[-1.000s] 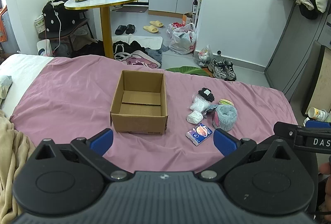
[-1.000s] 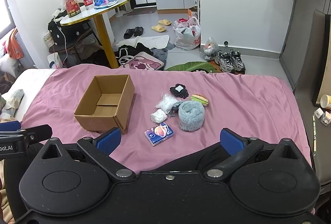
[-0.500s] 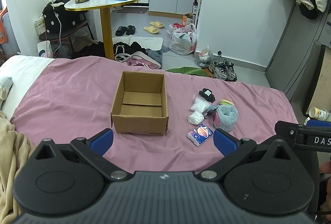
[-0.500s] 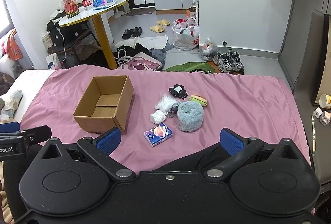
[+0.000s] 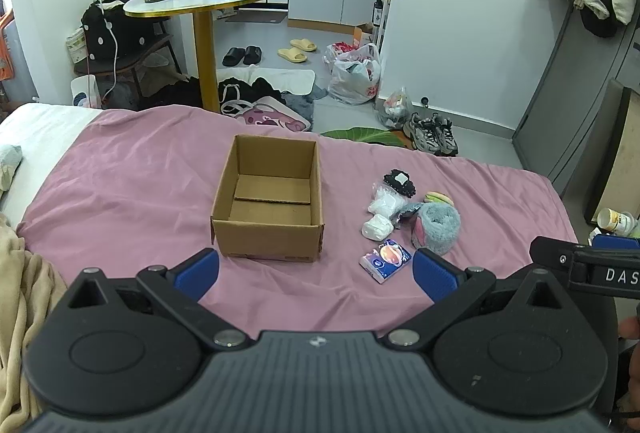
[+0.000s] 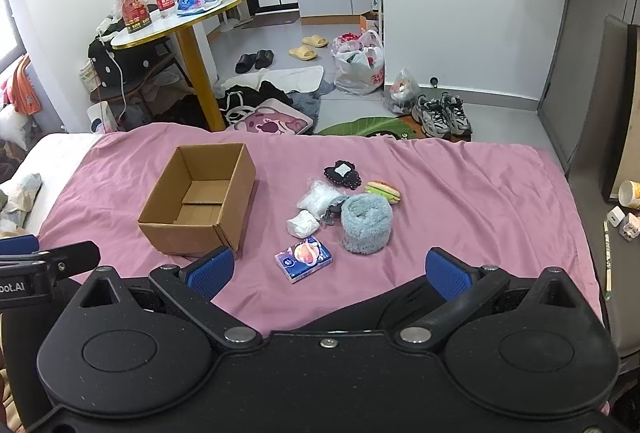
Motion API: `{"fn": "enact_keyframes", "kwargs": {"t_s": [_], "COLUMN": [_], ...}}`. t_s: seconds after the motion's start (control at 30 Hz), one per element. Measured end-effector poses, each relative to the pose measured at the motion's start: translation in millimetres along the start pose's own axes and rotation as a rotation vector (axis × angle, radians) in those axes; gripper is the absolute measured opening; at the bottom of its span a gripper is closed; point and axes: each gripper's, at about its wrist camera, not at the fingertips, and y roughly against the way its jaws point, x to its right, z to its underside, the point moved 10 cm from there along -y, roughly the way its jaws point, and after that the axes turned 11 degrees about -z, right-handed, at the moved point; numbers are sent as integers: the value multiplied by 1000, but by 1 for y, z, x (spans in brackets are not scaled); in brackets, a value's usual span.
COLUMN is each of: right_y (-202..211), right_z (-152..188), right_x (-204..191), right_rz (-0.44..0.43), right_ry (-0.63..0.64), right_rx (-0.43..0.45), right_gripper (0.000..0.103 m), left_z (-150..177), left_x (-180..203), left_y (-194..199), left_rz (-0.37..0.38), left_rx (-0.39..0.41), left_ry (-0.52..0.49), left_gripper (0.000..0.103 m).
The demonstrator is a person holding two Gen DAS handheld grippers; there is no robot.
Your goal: Organize soft objects
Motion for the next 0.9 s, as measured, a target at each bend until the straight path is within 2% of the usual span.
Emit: {"fn": "enact_keyframes", "kwargs": {"t_s": [0.1,0.67,0.9], "right_y": [-3,-45,-68], "right_z": [-1,-1,1], "right_x": [2,57,73], "right_rz": [-29,-69,-108], "right_ry": [-7,-141,-204], "right_rx": [-1,-30,-50], "right_gripper": [103,103,102], "left_z": [-2,-3,0], "left_x": [3,33,45], "left_y": [-4,-53,-81], "left_rz": [-6,-4,-11], "left_rx": [-3,-40,-81], "left_ry": [-5,-15,-25], "left_gripper": [102,102,100]}}
